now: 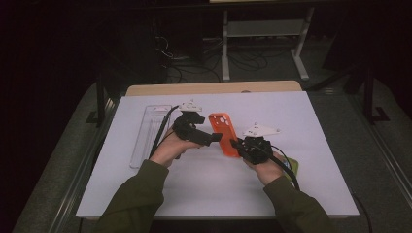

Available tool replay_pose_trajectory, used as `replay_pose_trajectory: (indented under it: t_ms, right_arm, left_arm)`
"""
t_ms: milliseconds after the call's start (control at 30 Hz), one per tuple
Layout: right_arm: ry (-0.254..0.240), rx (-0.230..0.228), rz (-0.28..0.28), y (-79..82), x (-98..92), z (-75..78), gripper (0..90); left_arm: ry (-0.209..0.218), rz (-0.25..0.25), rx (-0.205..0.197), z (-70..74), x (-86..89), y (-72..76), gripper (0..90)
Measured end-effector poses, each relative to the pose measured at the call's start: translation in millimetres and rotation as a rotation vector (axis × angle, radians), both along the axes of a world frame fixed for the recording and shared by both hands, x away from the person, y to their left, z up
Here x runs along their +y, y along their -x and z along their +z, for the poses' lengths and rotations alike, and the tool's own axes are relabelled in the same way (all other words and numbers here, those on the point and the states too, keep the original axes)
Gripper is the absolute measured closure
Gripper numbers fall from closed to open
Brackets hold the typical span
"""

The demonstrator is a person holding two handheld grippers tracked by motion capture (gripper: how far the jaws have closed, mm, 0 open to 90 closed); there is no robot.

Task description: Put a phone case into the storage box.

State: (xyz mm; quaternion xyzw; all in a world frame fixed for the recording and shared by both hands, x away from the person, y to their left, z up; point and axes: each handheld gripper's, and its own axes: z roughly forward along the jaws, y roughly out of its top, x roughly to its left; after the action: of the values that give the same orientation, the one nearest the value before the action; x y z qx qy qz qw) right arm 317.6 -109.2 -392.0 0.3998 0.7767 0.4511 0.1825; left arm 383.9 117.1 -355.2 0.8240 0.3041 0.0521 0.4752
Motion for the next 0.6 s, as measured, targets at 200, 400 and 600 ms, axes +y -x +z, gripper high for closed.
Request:
replay_pose_trajectory:
  t_ms: [200,400,600]
  right_arm:
    - [0.009,-0.012,-0.002,2.6,4.6,1.0,81.8]
    - [0.011,-0.021,-0.003,4.2,8.6,0.7,81.8]
    - [0.014,-0.02,-0.005,6.2,14.3,-0.2,81.8]
  left_arm:
    - [0.011,-0.005,0.005,-1.8,-5.8,-1.9,0.1]
    - [0.029,-0.003,0.01,-3.0,-8.2,-3.4,0.1]
    - [0.061,0.006,0.021,-4.3,-10.4,-4.4,0.1]
